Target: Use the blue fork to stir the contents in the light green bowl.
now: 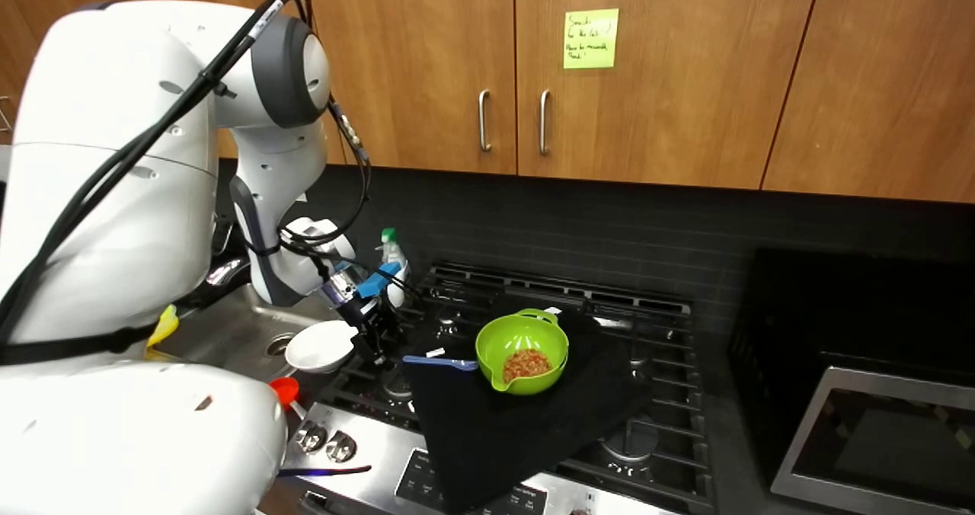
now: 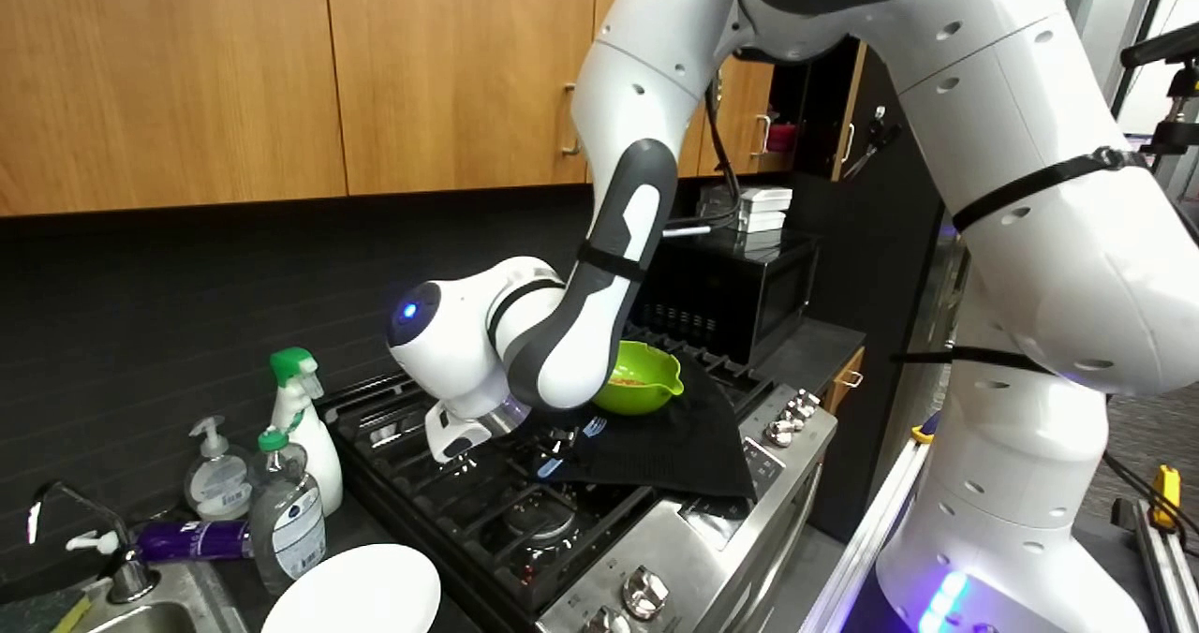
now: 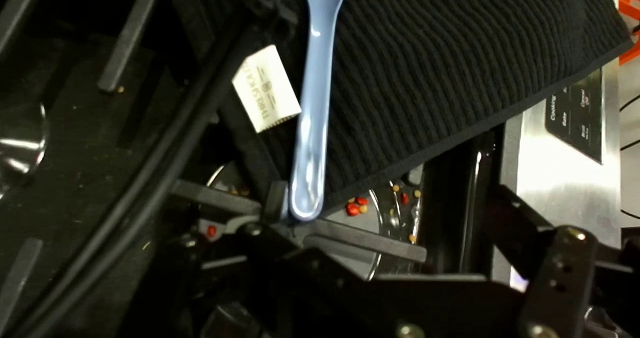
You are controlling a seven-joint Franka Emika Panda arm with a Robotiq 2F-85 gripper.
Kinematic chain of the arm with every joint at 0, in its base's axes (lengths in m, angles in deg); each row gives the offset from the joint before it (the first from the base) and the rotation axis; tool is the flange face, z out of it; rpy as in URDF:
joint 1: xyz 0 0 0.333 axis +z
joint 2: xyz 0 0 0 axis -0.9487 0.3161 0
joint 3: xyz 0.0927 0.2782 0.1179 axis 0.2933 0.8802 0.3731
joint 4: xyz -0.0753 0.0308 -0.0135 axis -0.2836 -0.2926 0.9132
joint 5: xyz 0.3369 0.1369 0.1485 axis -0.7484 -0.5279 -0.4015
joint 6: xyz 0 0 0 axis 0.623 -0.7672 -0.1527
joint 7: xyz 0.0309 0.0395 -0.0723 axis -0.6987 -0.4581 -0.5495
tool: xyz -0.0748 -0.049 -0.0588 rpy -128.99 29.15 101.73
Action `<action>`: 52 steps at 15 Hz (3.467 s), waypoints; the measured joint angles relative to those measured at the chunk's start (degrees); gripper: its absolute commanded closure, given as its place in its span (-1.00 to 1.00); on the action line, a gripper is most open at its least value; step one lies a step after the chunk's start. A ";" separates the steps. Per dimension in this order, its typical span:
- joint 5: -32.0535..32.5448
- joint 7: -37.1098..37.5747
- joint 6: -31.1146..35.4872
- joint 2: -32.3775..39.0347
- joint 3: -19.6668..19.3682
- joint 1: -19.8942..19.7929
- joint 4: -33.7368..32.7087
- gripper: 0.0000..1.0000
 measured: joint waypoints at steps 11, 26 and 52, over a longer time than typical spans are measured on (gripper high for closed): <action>2.48 0.86 0.10 1.06 -0.23 -1.21 -0.08 -1.00; 2.48 0.80 1.16 3.06 0.03 -1.43 -2.06 -1.00; 2.48 0.84 1.66 3.02 0.53 -3.71 -1.73 0.41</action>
